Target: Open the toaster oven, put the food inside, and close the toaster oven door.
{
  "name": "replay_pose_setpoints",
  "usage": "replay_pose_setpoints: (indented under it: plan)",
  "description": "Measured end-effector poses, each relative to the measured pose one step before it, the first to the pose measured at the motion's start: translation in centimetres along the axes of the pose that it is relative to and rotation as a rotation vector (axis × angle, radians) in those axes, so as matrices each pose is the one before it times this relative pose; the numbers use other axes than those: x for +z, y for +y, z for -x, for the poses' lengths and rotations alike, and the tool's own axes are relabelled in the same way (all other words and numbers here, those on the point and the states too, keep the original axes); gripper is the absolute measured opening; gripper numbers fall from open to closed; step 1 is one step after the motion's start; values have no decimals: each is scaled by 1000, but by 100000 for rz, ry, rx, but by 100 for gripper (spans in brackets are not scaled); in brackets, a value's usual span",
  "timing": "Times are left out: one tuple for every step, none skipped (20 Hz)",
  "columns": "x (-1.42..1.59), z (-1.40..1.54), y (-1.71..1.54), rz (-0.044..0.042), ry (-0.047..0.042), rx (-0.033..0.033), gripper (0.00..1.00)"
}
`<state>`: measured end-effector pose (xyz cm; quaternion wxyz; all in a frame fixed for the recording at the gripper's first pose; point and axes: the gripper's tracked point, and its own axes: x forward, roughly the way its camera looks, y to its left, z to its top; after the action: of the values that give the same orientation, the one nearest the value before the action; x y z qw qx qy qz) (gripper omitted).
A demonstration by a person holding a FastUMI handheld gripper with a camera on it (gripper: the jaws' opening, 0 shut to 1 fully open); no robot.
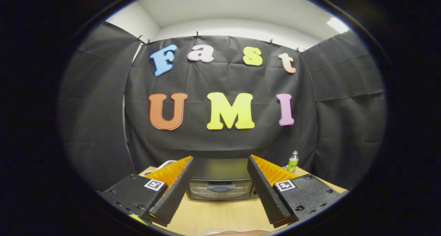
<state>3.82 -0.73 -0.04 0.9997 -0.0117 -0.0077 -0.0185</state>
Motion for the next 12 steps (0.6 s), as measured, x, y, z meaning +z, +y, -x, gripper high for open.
replay_pose_setpoints:
  plan:
    - [-41, -614, -48, 277, 58, -445, 100]
    - [-185, -780, -124, -3, 30, -593, 100]
    - [-355, -928, -75, -97, 668, -378, 100]
    - [-619, -962, 190, 250, 1314, 101, 100]
    - [-616, -1054, 103, 408, 1642, 154, 100]
    - [-433, -1067, 64, 361, 758, 157, 100]
    - [-454, -995, -14, 155, 214, -126, 100]
    - [-460, -1132, -53, 229, 175, -109, 100]
    - [-463, -1102, -48, -144, 5, -74, 100]
    - [-841, -1412, 98, -123, 850, 250, 100]
    - [-760, -1123, -59, 1016, 1120, -518, 100]
    - [-752, -1254, -49, 1709, 1125, -389, 100]
